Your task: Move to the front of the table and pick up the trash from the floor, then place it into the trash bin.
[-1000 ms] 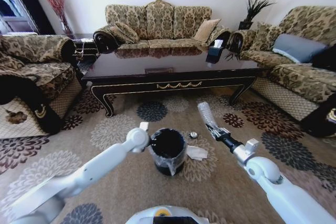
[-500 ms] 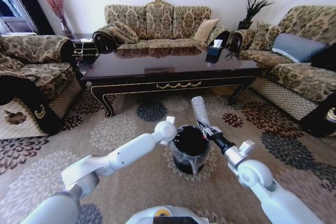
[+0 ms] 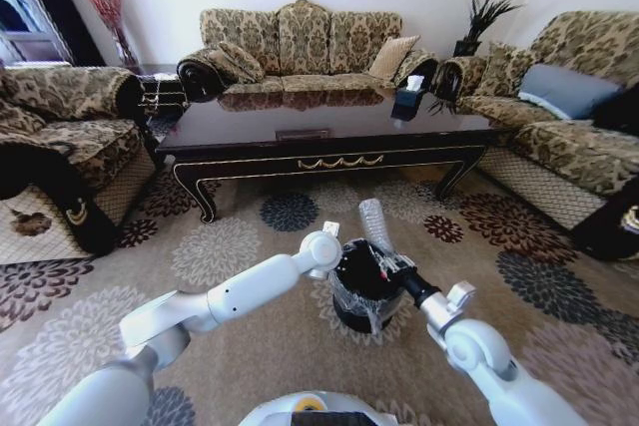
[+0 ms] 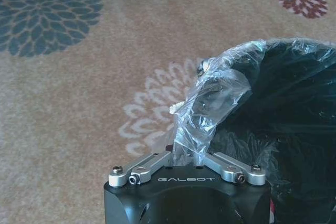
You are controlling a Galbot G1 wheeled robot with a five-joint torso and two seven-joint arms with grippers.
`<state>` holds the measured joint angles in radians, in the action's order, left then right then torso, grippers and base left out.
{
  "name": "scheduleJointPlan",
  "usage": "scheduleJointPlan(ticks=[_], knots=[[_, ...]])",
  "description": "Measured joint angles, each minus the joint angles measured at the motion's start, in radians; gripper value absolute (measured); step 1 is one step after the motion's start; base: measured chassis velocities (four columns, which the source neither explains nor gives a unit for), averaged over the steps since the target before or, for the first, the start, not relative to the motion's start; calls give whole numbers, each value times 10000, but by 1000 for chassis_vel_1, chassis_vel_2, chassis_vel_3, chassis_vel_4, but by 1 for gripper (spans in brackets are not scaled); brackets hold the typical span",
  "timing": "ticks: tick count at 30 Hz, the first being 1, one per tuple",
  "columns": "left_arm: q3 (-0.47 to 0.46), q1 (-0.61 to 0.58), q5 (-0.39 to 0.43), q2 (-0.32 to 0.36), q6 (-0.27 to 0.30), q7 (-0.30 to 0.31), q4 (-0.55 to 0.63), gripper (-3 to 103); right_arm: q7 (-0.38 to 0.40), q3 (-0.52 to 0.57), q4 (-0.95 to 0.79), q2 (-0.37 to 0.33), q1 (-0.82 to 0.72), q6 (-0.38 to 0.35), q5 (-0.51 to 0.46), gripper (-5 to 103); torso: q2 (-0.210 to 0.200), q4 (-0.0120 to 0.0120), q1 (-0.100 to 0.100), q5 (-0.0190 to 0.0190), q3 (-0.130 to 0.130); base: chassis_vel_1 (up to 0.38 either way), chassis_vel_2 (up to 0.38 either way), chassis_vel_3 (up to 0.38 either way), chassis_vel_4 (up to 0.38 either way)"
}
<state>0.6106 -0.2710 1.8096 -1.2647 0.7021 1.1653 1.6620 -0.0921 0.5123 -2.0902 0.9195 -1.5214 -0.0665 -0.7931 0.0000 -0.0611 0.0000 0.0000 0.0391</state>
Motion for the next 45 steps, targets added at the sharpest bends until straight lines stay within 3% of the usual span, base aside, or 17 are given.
scheduleJointPlan(ticks=[4, 5, 6, 7, 10, 11, 13, 14, 15, 16, 19, 20, 22, 35, 45], knots=[[-57, -45, -25, 126, -11, 59, 87, 0, -131, 49, -64, -3, -43, 0, 23, 29, 0, 0, -1, -1, 0, 0, 0, 0, 0], [-86, -71, -31, 136, -13, 74, 104, 0, -176, 61, -94, -3, -55, -2, 33, 40, 0, 1, -1, -1, 0, 0, 0, 0, 0], [-111, -93, -33, 135, -14, 80, 110, 0, -209, 65, -114, -1, -75, -8, 56, 40, 0, 0, 0, -1, 0, 0, 0, 0, 0], [-122, -112, -38, 129, -16, 85, 110, 0, -230, 67, -116, 8, -88, -12, 102, 51, 0, 0, 0, -1, 0, 0, 0, 0, 0], [-126, -159, -55, 99, -19, 92, 110, 0, -286, 68, -123, 42, -141, -17, 212, 51, 0, 0, 0, 0, 0, 0, 0, 0, 0], [-137, -195, -69, 73, -19, 95, 108, 0, -327, 68, -134, 54, -195, -18, 268, 61, 0, 0, 0, -1, 0, 0, 0, 0, 0], [-158, -222, -75, 62, -20, 96, 104, 0, -362, 68, -145, 54, -232, -18, 298, 61, 0, -1, -1, -1, 0, 0, 0, 0, 0], [-170, -237, -78, 59, -19, 96, 102, 0, -392, 68, -152, 52, -255, -19, 330, 72, 0, -2, 0, 0, 0, 0, 0, 0, 0], [-191, -260, -92, 62, -20, 98, 100, 0, -429, 68, -160, 46, -288, -18, 361, 72, 0, -1, -1, -1, 0, 0, 0, 0, 0], [-209, -287, -117, 87, -21, 108, 99, 0, -472, 75, -170, 38, -316, -18, 395, 83, 0, -2, -1, -1, 0, 0, 0, 0, 0], [-231, -332, -139, 152, -21, 127, 101, 0, -502, 96, -162, 39, -308, -19, 441, 83, 0, -1, 0, -1, 0, 0, 0, 0, 0], [-241, -345, -136, 172, -20, 128, 104, 0, -505, 99, -151, 39, -300, -19, 445, 93, 0, 0, -1, -1, 0, 0, 0, 0, 0], [-297, -384, -137, 249, -20, 128, 133, 0, -511, 105, -76, 29, -233, -20, 446, 99, 0, 1, -1, -1, 0, 0, 0, 0, 0], [-575, -526, -49, 796, -13, 180, 512, 0, -337, 479, 4, -88, 231, -77, -245, 100, 1, -1, -1, -2, 0, 0, 0, 0, 0], [-1406, -1568, -134, 1741, 54, 165, 1280, 0, -102, 966, 1280, -122, 812, 107, -518, 100, 0, -1, 0, 0, 0, 0, 0, 0, 0]])
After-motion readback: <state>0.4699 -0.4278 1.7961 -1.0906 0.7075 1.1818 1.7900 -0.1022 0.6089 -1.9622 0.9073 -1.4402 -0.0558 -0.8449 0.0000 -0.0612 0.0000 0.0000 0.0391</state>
